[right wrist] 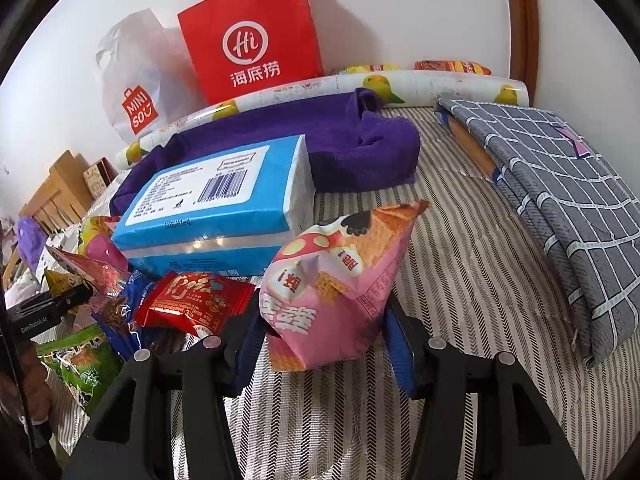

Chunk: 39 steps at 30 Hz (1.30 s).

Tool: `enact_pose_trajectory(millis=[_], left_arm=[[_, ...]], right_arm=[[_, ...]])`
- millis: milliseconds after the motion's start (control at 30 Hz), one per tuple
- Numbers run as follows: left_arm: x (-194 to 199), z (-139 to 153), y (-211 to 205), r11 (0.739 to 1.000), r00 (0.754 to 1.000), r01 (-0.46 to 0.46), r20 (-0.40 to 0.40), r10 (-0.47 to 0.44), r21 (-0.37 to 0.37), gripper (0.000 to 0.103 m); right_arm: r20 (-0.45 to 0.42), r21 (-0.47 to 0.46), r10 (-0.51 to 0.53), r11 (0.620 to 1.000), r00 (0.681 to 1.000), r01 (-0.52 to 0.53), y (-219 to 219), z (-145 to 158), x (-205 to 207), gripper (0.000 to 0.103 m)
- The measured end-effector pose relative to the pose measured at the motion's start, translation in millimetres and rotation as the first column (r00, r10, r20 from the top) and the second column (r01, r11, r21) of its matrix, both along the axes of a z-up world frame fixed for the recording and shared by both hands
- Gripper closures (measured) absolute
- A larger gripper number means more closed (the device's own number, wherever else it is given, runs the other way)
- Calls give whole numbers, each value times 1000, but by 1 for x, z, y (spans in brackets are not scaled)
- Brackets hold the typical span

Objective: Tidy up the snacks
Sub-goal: 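Lift the yellow bag with the left tool while the right tool lifts the pink bag, then carry the yellow bag with the left tool while the right tool carries the pink bag over the purple towel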

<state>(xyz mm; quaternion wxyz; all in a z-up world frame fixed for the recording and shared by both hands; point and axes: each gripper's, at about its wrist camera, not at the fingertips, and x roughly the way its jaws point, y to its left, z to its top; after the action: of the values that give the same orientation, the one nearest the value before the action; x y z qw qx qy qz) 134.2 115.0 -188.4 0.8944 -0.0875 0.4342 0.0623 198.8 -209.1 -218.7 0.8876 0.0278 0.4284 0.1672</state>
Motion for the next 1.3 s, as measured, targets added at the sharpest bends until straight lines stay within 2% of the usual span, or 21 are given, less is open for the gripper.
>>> enact_pose_trajectory(millis=[133, 400, 600, 767, 900, 1100, 1300], left_arm=[[1, 0, -1, 1000, 1000, -1, 0, 1, 2, 44], [-10, 3, 2, 1000, 1000, 1, -6, -1, 3, 45], [-29, 28, -1, 999, 999, 27, 32, -28, 31, 45], [-45, 49, -4, 999, 997, 47, 57, -49, 21, 45], [-52, 66, -10, 997, 994, 72, 78, -75, 34, 45], [-57, 95, -21, 994, 987, 108, 116, -109, 19, 45], [-45, 122, -38, 988, 977, 154, 147, -153, 5, 45]], right_arm=[[-3, -32, 5, 999, 1000, -6, 4, -1, 0, 50], [31, -20, -1, 1000, 1000, 2, 2, 2, -7, 53], [56, -12, -23, 1000, 998, 24, -2, 8, -16, 54], [55, 27, -37, 999, 998, 36, -3, 15, -29, 54], [87, 12, -19, 1000, 996, 18, 1, 29, -44, 54], [144, 31, 6, 999, 990, -10, 2, 68, -68, 54], [188, 23, 27, 999, 982, -31, 12, 105, -75, 54]])
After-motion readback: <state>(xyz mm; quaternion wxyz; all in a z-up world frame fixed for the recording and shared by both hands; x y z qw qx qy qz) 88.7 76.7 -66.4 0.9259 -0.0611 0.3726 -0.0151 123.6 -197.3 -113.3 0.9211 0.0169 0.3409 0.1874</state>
